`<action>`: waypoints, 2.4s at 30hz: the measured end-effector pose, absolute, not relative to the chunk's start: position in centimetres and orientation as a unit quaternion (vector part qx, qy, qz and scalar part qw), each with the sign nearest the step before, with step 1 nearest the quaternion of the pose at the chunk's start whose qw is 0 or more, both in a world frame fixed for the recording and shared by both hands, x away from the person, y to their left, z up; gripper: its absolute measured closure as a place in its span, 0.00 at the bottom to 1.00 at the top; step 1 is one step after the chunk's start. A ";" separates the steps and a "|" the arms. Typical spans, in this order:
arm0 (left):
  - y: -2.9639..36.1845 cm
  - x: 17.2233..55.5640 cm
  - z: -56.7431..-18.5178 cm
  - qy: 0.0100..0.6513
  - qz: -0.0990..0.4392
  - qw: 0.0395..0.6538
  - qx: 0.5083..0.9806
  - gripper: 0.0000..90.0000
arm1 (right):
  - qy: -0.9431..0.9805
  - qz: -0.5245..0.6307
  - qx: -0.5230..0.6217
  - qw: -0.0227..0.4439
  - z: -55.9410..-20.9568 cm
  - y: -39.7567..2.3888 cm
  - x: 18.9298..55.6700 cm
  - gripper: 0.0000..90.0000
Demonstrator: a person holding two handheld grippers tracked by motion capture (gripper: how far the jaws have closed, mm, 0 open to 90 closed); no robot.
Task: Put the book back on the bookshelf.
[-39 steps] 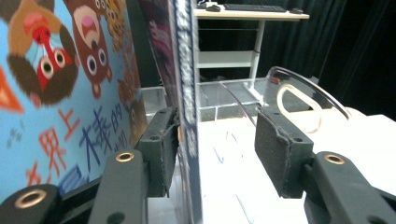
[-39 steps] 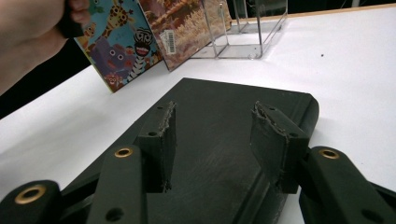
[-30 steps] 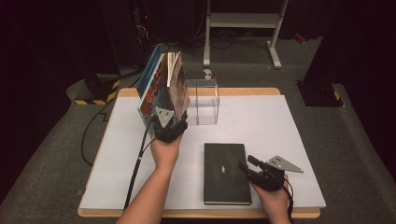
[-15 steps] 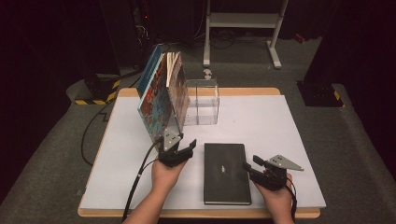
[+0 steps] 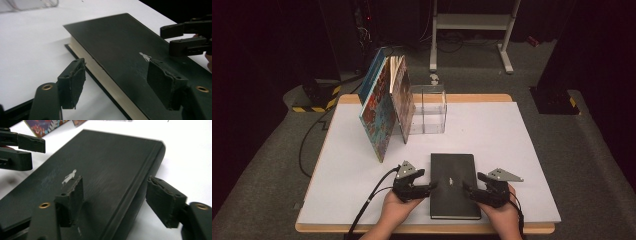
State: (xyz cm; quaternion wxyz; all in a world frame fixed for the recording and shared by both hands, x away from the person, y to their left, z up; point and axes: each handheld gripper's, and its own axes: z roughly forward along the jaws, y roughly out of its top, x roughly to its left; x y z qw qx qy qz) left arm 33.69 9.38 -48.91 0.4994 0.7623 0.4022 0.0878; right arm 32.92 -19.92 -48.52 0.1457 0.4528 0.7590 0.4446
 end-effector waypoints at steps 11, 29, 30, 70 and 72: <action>8.5 33.9 -50.0 0.391 0.033 0.490 0.778 0.27 | 0.749 0.444 0.483 0.088 -49.2 -20.1 31.3 0.24; 11.2 34.8 -49.5 0.403 0.042 0.478 0.779 0.33 | 0.766 0.418 0.483 0.076 -48.6 -16.8 33.5 0.24; 11.5 34.9 -49.5 0.406 0.044 0.478 0.777 0.33 | 0.767 0.418 0.480 0.075 -48.6 -16.4 33.6 0.24; 13.4 36.4 -47.2 0.403 0.089 0.497 0.763 0.35 | 0.757 0.466 0.454 0.060 -49.1 -15.1 33.9 0.23; 13.3 36.9 -47.1 0.404 0.080 0.500 0.762 0.37 | 0.756 0.468 0.454 0.060 -49.1 -15.2 33.9 0.23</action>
